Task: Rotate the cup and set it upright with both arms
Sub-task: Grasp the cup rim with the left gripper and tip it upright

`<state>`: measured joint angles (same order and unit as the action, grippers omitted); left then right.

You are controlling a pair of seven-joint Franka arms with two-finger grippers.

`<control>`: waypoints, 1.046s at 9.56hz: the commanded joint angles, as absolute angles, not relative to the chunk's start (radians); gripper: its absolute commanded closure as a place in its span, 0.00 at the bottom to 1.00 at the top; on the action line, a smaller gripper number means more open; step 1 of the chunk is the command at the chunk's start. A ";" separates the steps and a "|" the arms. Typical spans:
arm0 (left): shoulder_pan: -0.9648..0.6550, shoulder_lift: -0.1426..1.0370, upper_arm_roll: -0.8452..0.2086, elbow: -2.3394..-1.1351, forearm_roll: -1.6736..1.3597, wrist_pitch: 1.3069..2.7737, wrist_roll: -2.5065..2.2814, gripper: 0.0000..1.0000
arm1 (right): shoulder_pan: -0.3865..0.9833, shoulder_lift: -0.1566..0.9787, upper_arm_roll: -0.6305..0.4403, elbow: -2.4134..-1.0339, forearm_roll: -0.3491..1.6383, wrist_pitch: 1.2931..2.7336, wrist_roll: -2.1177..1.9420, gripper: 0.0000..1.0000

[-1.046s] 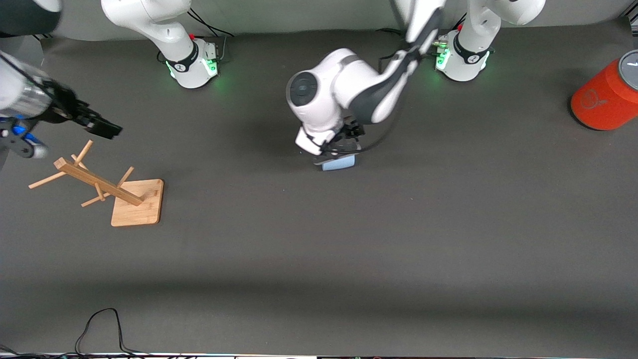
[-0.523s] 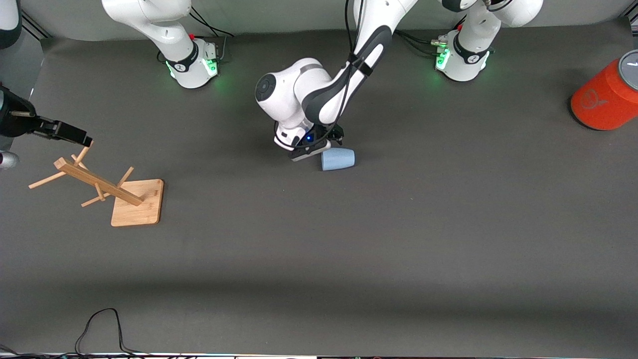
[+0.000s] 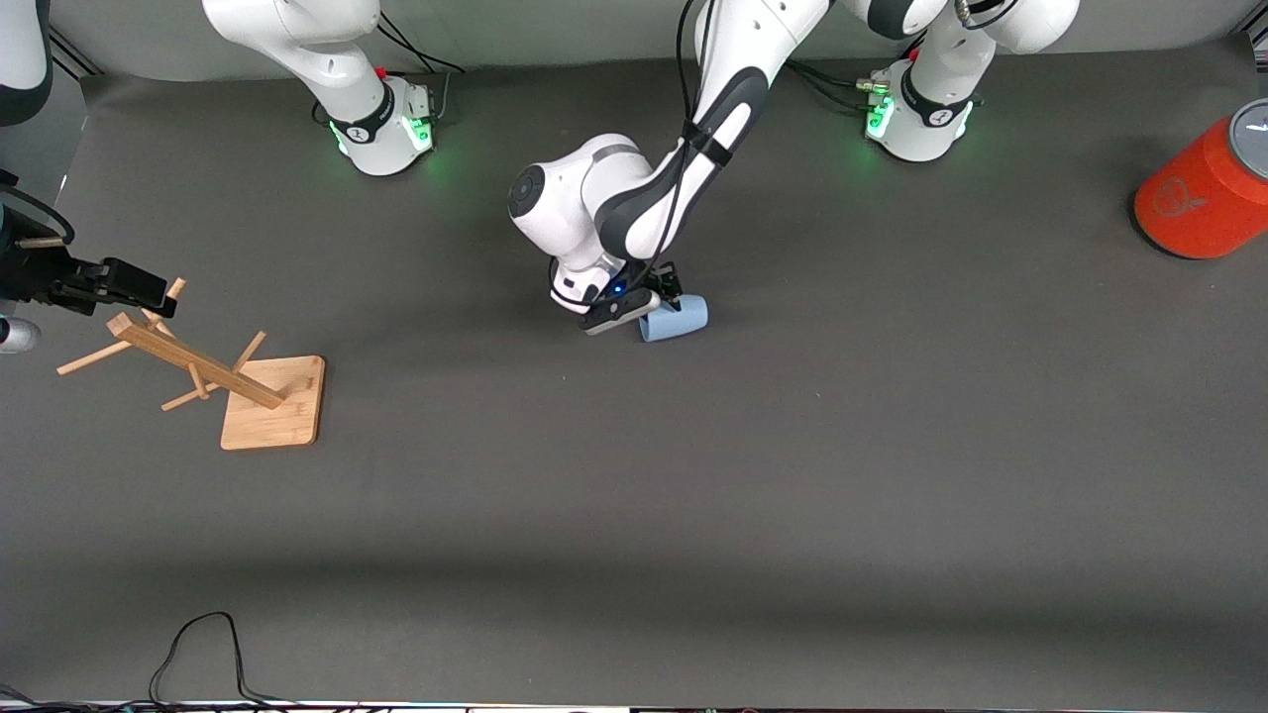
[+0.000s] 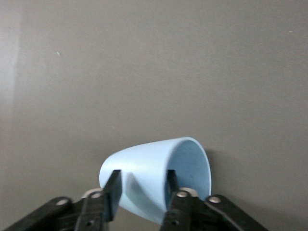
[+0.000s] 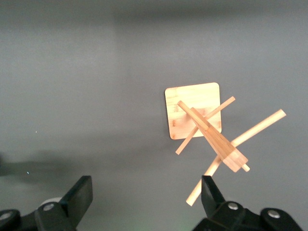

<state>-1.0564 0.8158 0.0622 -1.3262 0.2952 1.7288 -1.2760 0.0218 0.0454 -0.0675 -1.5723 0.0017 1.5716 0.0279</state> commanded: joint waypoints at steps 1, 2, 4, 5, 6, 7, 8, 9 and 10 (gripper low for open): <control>-1.085 0.839 0.072 -1.296 0.324 1.680 -1.292 1.00 | 0.008 0.043 -0.061 -1.565 0.003 1.583 -0.043 0.00; -1.083 0.838 0.072 -1.295 0.321 1.678 -1.290 1.00 | -0.008 0.043 -0.058 -1.565 0.003 1.594 -0.069 0.00; -1.069 0.803 0.074 -1.292 0.301 1.639 -1.273 1.00 | -0.008 0.038 -0.052 -1.566 0.003 1.592 -0.071 0.00; -1.027 0.766 0.071 -1.289 0.255 1.628 -1.253 1.00 | -0.003 0.037 -0.052 -1.566 0.003 1.592 -0.069 0.00; -0.991 0.703 0.072 -1.305 0.189 1.625 -1.189 1.00 | 0.003 0.037 -0.052 -1.566 0.002 1.592 -0.069 0.00; -0.942 0.643 0.072 -1.343 0.158 1.638 -1.155 1.00 | 0.009 0.037 -0.052 -1.568 -0.008 1.592 -0.069 0.00; -0.893 0.590 0.071 -1.385 0.134 1.657 -1.131 1.00 | 0.009 0.038 -0.052 -1.566 -0.008 1.592 -0.071 0.00; -0.856 0.536 0.072 -1.435 0.082 1.675 -1.079 1.00 | 0.009 0.043 -0.052 -1.559 -0.009 1.598 -0.071 0.00; -0.826 0.452 0.072 -1.544 0.046 1.748 -1.075 1.00 | 0.009 0.043 -0.052 -1.552 -0.008 1.595 -0.071 0.00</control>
<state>-0.8494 0.5795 0.0781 -1.3692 0.0892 1.6677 -1.0940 0.0085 0.0445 -0.0525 -1.5679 -0.0007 1.5923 -0.0460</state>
